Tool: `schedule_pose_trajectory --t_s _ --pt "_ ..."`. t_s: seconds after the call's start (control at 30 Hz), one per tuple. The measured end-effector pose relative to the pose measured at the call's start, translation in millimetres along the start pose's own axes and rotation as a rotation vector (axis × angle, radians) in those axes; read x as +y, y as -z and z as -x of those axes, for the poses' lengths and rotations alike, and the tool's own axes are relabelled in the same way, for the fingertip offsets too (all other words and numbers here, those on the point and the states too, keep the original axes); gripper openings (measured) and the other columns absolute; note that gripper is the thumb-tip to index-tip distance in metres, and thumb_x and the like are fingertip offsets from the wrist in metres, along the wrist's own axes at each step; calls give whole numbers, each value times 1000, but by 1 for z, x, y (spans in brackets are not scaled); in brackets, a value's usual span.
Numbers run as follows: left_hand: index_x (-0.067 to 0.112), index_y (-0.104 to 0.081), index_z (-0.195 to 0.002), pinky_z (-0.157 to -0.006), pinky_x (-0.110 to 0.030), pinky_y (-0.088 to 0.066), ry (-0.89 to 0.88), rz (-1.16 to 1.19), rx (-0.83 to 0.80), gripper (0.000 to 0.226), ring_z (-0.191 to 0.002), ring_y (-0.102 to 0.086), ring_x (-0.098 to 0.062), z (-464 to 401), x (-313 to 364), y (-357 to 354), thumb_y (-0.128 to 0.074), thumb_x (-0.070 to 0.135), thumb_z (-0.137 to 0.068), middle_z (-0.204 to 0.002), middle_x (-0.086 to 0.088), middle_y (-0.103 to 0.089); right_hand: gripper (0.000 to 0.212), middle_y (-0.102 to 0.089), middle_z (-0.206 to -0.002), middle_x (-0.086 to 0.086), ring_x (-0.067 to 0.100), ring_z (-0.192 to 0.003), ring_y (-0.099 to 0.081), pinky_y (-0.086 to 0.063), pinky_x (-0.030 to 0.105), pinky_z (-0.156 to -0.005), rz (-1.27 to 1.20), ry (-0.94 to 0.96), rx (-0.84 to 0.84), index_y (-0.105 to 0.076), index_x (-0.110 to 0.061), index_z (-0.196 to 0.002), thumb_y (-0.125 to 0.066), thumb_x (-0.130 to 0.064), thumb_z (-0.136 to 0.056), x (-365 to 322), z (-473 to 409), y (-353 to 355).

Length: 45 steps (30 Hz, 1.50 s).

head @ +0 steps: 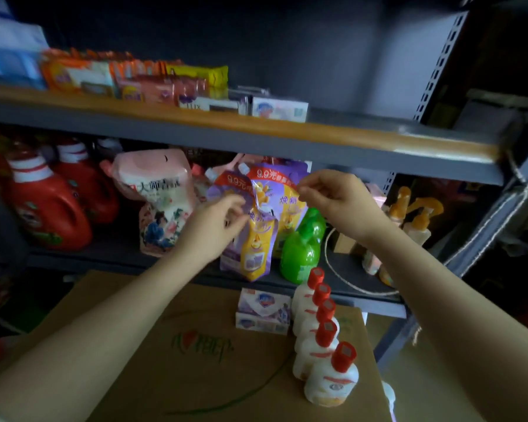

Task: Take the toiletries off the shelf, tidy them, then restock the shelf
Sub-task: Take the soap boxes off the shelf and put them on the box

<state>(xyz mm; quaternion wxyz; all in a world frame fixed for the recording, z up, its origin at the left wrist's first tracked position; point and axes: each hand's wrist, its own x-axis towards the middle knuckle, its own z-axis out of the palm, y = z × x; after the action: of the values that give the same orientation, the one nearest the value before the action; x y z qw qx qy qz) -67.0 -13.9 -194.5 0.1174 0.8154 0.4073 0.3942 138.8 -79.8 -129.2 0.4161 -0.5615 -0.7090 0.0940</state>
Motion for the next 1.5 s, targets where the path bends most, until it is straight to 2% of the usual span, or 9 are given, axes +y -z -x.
schedule_pose_trajectory --t_s 0.17,0.33,0.63,0.8,0.97,1.13,1.23,1.33,1.5 --pt "1 -60 -110 -73 -46 -51 -426 -481 359 44 -92 -57 -38 -58 29 69 -77 16 -72 -103 -18 -57 8 -63 -76 -3 2 -67 -54 -39 9 -64 131 195 183 -67 -9 -90 -60 -11 -87 -26 -55 34" --pt "13 -31 -143 -106 -42 -30 -254 -614 6 86 -135 -29 -28 -108 28 87 -67 51 -75 -148 -7 -29 25 -63 -90 18 31 -87 -55 -30 29 -68 382 150 230 -62 1 -93 -46 -18 -96 -25 -119 43" --pt "23 -42 -131 -79 -34 -44 -165 -658 -8 83 -117 -42 -22 -133 16 75 -59 71 -65 -125 1 -46 74 -29 -152 9 27 -137 -31 -25 32 -109 481 -176 -196 -25 -9 -146 -59 -40 -88 5 -206 33" --pt "24 -44 -130 -80 -31 -41 -195 -611 42 79 -116 -42 -19 -131 5 70 -58 70 -67 -127 3 -46 70 -47 -138 8 22 -115 -47 -36 30 -97 442 -172 -381 -39 -13 -137 -70 -38 -79 21 -217 25" --pt "22 -46 -128 -85 -31 -40 -209 -569 80 79 -117 -43 -19 -130 1 68 -57 70 -66 -125 2 -47 70 -55 -126 8 20 -104 -53 -43 29 -89 405 -74 -253 -46 -9 -131 -78 -31 -72 11 -197 42" --pt "22 -46 -131 -92 -34 -39 -181 -541 79 78 -119 -45 -21 -126 7 69 -59 68 -69 -130 1 -48 45 -67 -105 -4 8 -92 -60 -48 15 -75 -181 45 -94 -60 -17 -114 -75 -33 -75 -19 -142 72" --pt "25 -40 -135 -92 -29 -42 -61 -111 86 90 -114 -50 -9 -119 33 81 -57 73 -61 -127 11 -51 28 -70 -94 -13 1 -84 -61 -45 13 -70 -392 100 -179 -65 -20 -101 -66 -32 -75 -30 -110 83" --pt "30 -42 -128 -86 -20 -50 -92 475 114 97 -101 -57 6 -101 67 87 -54 86 -49 -115 23 -54 47 -69 -97 -9 6 -86 -59 -46 20 -72 -524 87 -231 -66 -19 -102 -78 -41 -62 -31 -85 79" --pt "29 -59 -106 -80 -30 -53 6 528 121 67 -94 -63 -4 -80 91 80 -69 67 -51 -103 12 -64 62 -68 -103 -1 8 -90 -63 -49 21 -76 -540 25 -278 -59 -13 -112 -81 -28 -56 -21 -61 57"
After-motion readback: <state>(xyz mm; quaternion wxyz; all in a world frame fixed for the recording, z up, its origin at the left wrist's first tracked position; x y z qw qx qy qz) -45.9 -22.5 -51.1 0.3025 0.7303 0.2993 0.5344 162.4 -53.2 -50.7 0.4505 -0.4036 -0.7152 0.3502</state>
